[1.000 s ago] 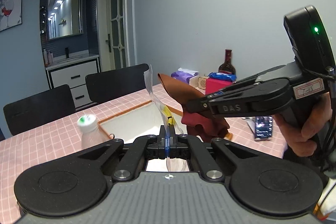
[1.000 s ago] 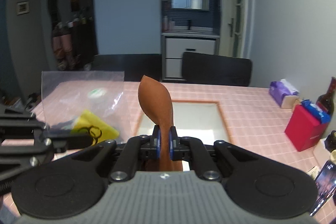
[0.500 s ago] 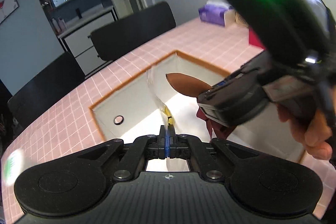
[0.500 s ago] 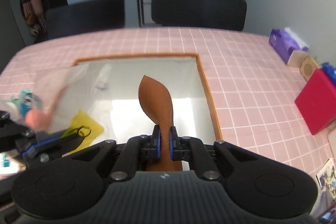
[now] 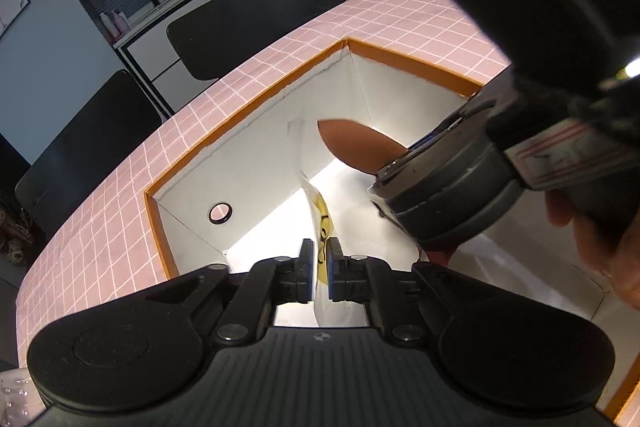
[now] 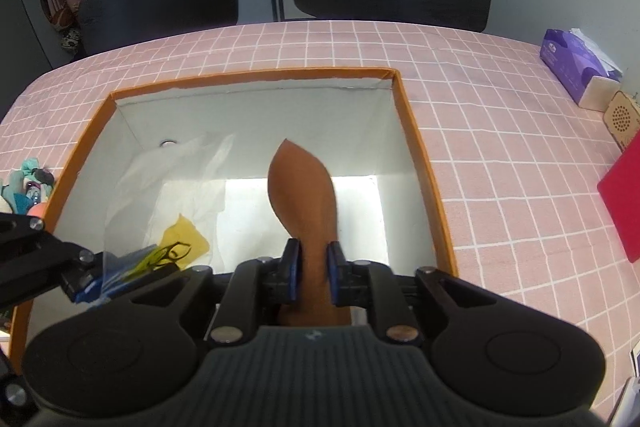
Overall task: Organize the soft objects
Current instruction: 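Open both grippers to drop the leather piece and bag into the box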
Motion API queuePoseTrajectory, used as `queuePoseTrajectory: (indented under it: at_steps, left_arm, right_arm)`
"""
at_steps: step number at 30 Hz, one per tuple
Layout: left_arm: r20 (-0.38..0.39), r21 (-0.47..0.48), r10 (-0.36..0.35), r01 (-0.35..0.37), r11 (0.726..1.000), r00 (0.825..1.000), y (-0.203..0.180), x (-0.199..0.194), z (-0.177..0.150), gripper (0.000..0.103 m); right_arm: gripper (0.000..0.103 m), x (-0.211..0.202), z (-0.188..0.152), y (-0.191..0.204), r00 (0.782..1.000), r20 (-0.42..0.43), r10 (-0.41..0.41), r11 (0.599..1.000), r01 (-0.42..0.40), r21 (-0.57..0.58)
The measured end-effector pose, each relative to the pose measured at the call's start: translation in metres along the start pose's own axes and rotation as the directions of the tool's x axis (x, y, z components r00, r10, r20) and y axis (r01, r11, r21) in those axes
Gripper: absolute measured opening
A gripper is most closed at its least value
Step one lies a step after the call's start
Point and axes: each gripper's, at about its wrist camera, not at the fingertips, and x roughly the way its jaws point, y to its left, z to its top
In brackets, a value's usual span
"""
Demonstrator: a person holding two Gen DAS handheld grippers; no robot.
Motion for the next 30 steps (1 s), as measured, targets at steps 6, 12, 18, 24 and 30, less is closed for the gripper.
queuePoseTrajectory:
  at_steps: [6,12,18,24,30]
  left_arm:
    - [-0.004,0.015,0.018,-0.018,1.0,1.0,-0.004,0.001,-0.001,0.046]
    - [0.012,0.028,0.034,-0.034,0.999,0.999,-0.007,-0.01,-0.004,0.052]
    - [0.035,0.032,0.037,-0.038,0.999,0.999,-0.007,-0.021,-0.005,0.054]
    - [0.074,0.027,0.008,-0.01,1.0,0.997,-0.008,-0.04,-0.012,0.054]
    - [0.16,-0.003,-0.052,0.053,0.999,0.986,-0.003,-0.07,-0.029,0.054]
  right_arm:
    - [0.041,-0.007,0.001,0.003,1.0,0.009,0.022,1.0,-0.022,-0.016]
    - [0.042,-0.023,0.003,0.007,1.0,0.02,0.002,1.0,-0.002,-0.017]
    - [0.048,-0.042,0.0,0.011,1.0,0.028,-0.015,1.0,0.016,-0.023]
    - [0.048,-0.062,-0.007,0.012,0.999,0.031,-0.036,0.999,0.035,0.013]
    - [0.051,-0.088,-0.024,0.019,0.997,0.045,-0.057,0.998,0.055,0.043]
